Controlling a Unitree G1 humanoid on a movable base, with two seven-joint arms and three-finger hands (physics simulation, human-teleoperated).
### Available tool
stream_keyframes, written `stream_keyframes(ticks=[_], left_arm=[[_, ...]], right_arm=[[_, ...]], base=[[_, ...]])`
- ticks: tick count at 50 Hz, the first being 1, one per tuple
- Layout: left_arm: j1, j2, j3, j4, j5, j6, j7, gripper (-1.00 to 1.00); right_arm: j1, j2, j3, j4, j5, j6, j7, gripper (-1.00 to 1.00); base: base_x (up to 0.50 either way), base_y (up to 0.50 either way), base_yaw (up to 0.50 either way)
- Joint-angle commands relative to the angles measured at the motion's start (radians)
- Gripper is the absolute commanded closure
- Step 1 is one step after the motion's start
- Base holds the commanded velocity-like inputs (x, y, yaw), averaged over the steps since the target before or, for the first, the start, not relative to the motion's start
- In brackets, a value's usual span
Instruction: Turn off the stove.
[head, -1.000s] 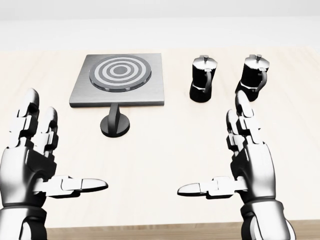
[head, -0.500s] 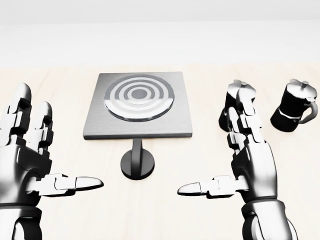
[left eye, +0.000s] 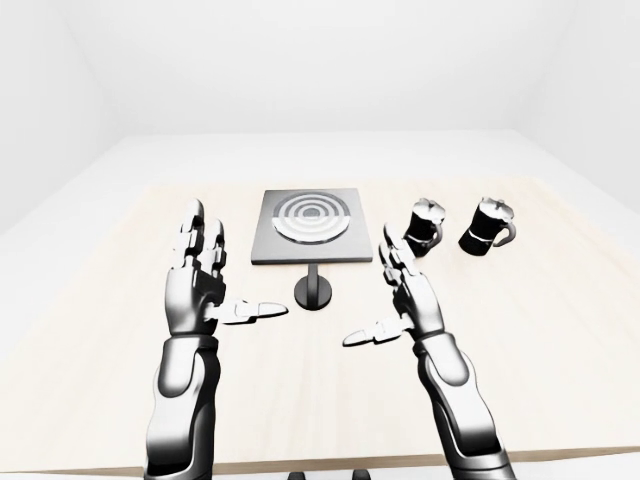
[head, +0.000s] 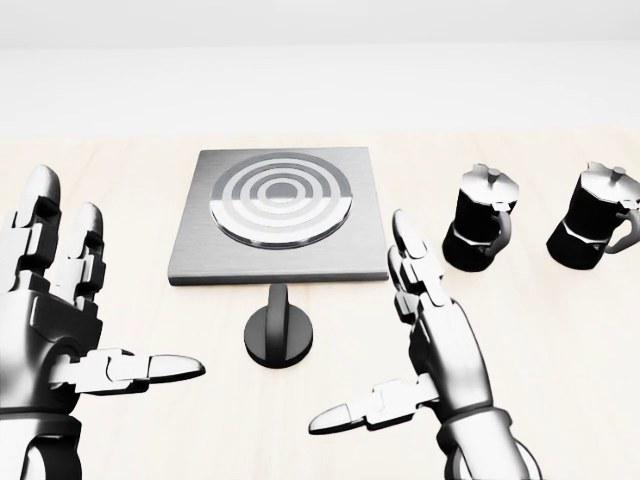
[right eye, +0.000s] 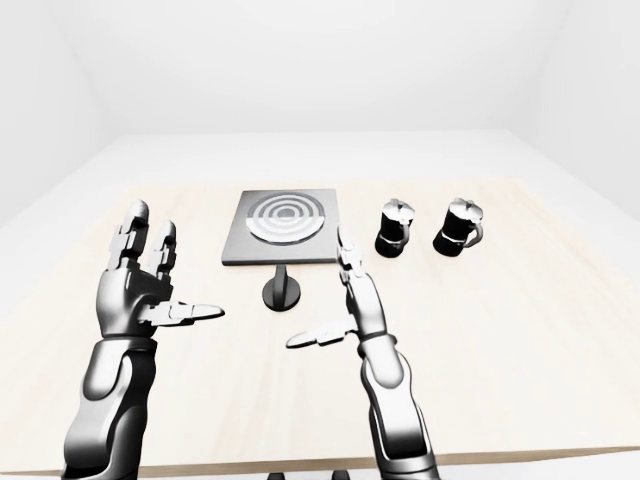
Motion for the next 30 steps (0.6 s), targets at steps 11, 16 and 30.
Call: stream_keyframes(ticks=[11, 16, 30], left_arm=[[0.005, -0.001, 0.002, -0.013, -0.006, 0.000, -0.003, -1.00], [0.007, -0.002, 0.000, -0.008, -0.005, 0.000, -0.006, -1.00], [0.016, -0.004, -0.003, -0.023, -0.004, 0.000, -0.008, -1.00]], right_arm=[[-0.080, 0.055, 0.150, 0.128, -0.110, 0.000, 0.115, -1.00], [-0.113, 0.068, 0.156, 0.149, -0.126, 0.000, 0.144, -1.00], [-0.129, 0.105, 0.181, 0.259, -0.169, 0.000, 0.145, -1.00]], base=[[0.00, 0.00, 0.00], [0.00, 0.00, 0.00], [0.00, 0.00, 0.00]])
